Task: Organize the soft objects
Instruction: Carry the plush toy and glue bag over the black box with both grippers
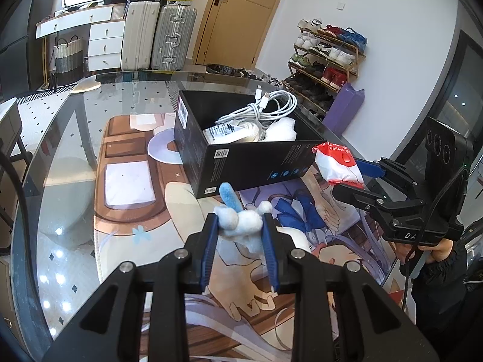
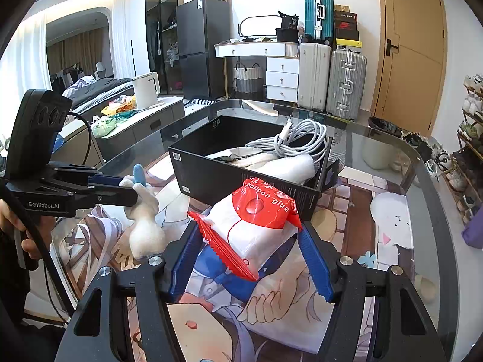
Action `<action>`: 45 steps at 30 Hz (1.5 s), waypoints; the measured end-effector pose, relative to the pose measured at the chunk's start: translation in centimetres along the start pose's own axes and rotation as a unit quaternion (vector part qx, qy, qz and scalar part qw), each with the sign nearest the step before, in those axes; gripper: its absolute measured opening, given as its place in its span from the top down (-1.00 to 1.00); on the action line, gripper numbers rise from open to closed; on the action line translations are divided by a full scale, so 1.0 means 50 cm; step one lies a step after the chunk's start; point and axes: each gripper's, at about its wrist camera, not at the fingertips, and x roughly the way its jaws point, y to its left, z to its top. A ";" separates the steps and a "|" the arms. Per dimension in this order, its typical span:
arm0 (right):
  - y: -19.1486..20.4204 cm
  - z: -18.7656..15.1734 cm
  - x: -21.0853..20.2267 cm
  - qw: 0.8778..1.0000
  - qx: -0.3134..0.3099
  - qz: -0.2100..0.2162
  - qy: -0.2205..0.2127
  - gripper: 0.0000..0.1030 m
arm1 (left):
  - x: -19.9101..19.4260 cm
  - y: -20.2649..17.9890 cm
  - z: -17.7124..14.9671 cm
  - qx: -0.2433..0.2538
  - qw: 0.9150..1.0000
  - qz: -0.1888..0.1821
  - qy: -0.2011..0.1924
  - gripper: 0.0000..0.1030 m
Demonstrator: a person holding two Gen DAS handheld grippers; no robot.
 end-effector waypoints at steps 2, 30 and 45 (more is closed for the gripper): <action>-0.001 0.002 -0.002 1.000 0.001 0.000 -0.003 -0.29 | -0.003 -0.003 0.004 0.000 1.000 -0.001 -0.004 0.47; -0.030 0.104 -0.017 0.998 -0.003 -0.015 -0.061 -0.29 | 0.008 -0.016 0.168 -0.004 0.997 0.025 -0.076 0.47; -0.067 0.134 0.031 0.998 0.002 -0.016 -0.054 -0.29 | 0.080 -0.009 0.211 0.002 0.997 0.049 -0.063 0.47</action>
